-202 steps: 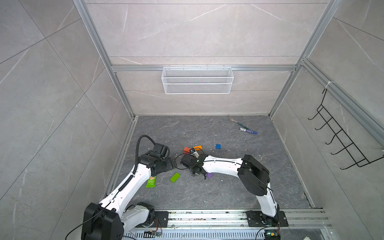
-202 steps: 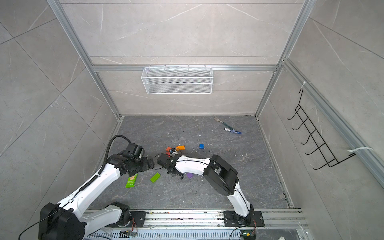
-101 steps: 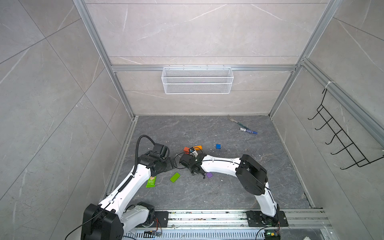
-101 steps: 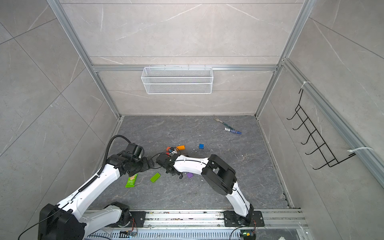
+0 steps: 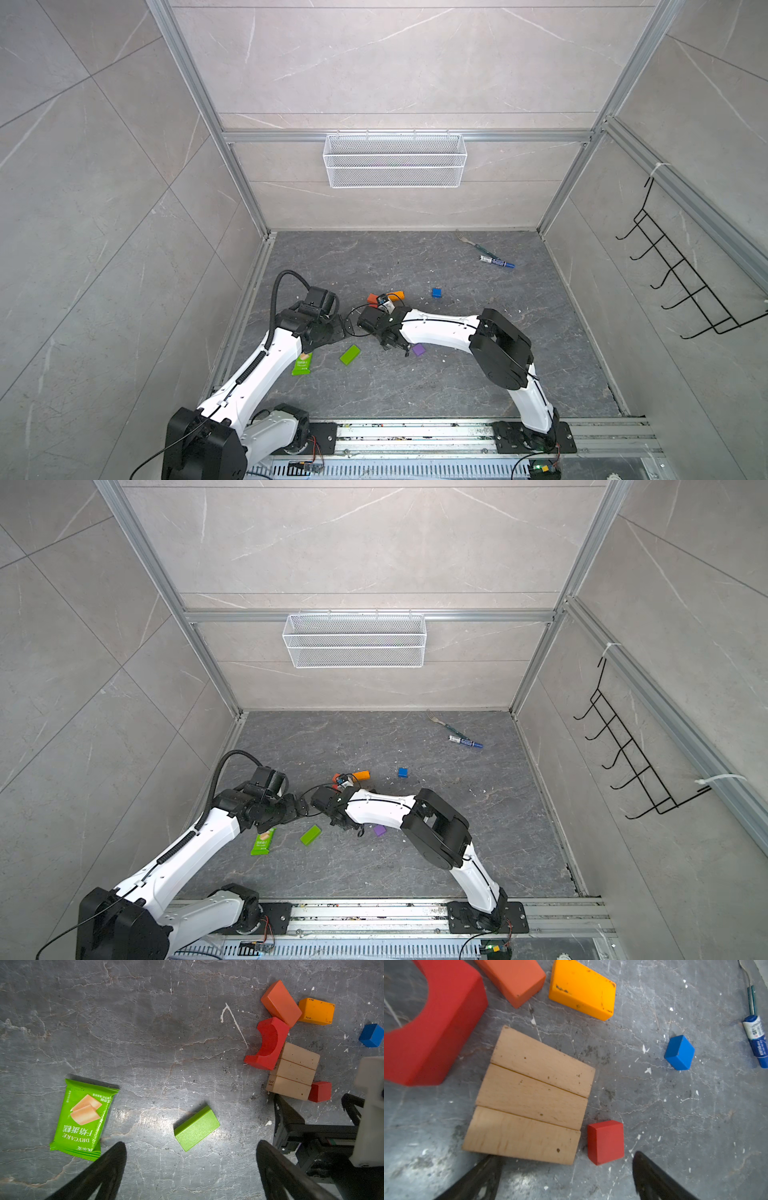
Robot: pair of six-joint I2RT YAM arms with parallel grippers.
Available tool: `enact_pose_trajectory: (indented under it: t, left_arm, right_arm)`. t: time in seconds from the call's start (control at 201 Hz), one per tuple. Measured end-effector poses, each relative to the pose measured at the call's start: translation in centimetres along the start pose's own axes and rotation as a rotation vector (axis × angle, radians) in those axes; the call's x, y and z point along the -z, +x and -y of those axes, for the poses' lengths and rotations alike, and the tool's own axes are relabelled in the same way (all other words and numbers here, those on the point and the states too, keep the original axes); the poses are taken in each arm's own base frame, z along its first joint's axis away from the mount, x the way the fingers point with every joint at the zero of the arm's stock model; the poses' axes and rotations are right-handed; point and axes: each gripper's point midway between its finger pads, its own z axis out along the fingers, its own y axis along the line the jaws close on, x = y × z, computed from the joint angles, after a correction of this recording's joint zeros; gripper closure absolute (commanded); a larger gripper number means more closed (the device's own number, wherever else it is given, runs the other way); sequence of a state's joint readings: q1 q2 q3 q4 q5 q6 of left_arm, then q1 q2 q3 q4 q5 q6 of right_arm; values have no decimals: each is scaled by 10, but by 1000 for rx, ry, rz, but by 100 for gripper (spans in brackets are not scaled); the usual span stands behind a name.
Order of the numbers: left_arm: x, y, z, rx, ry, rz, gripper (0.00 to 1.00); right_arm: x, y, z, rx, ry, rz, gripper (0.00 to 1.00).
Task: Build the wood block tower
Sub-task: 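Lower the open left gripper over the green bar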
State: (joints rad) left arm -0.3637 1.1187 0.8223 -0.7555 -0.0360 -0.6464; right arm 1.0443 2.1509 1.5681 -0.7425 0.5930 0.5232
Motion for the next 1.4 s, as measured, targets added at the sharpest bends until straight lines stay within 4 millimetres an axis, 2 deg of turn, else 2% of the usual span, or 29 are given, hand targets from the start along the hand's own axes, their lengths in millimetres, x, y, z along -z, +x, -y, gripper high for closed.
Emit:
enact_pose_trajectory:
  t: [0.259, 0.413, 0.533, 0.687, 0.782, 0.911, 1.18, 1.399]
  left_arm:
    - [0, 1, 2, 0, 11, -9, 0]
    - [-6, 5, 2, -4, 7, -39, 0]
    - [-14, 11, 5, -9, 14, -85, 0]
    - [-26, 15, 10, -19, 28, -135, 1]
    - [-32, 19, 12, -24, 33, -164, 3]
    - [-36, 23, 14, -36, 44, -182, 8]
    - [-46, 42, 6, -46, 21, -237, 10]
    - [-57, 57, 13, -79, 3, -276, 10]
  right_arm:
    - [0, 1, 0, 4, -7, 1, 1]
    - [7, 7, 1, 21, -43, -11, 1]
    - [23, 7, 3, 17, -104, -3, 1]
    - [56, -6, 10, -27, -194, 53, 1]
    - [75, -13, 17, -57, -233, 94, 1]
    - [94, -13, 30, -93, -272, 126, 1]
    - [103, 0, 57, -209, -369, 119, 1]
    - [116, -1, 60, -241, -430, 146, 1]
